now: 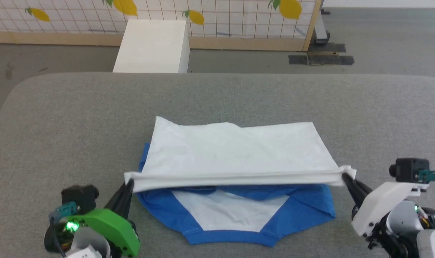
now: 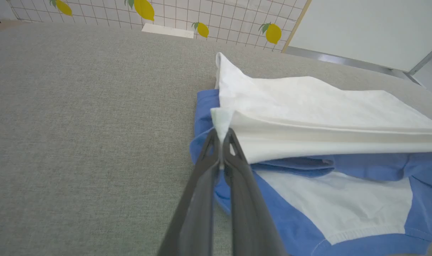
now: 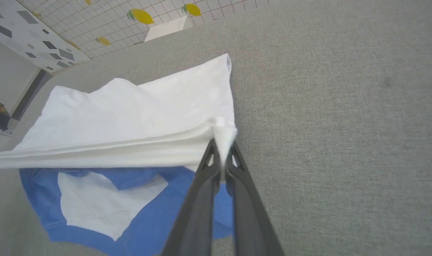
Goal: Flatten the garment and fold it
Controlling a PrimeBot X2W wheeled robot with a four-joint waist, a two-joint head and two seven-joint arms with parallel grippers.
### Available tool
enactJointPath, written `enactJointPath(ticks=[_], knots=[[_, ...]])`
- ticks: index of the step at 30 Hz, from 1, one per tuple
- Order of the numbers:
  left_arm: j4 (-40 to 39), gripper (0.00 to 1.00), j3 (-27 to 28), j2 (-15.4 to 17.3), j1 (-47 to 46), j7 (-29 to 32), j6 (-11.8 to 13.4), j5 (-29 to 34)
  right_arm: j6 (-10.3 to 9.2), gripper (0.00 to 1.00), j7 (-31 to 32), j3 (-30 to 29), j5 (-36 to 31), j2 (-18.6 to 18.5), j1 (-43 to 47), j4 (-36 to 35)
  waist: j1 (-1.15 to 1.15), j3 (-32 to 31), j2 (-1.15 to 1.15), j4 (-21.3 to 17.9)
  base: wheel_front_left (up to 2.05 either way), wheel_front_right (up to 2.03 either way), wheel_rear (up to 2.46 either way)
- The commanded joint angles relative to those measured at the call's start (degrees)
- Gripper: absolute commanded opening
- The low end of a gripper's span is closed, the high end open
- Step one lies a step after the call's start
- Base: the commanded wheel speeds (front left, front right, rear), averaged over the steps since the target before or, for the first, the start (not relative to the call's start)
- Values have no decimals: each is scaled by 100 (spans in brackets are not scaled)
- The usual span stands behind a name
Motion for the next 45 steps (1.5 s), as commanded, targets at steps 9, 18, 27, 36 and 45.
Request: enactJointPath(ticks=[9,18,27,36,45], knots=[[435,0,-138,-135,391,382,236,-228,-11,0,-96,223,-91,-7,478,272,1,-91,0,23,0,0,0],[864,100,-120,-209,390,977,421,-588,-11,100,157,209,-8,-7,798,168,1,-282,0,-14,0,0,0],[14,100,845,313,478,207,1081,-421,-11,100,615,-497,133,-6,938,-1123,1,-340,0,-46,0,0,0],[-620,100,1153,334,-41,-1439,791,859,-11,100,1776,121,-859,-70,-363,-536,1,-44,0,-53,0,0,0],[-859,100,1554,-445,-20,-1462,279,1980,-11,100,2050,894,-1579,-130,-1460,1323,1,466,0,204,0,0,0]])
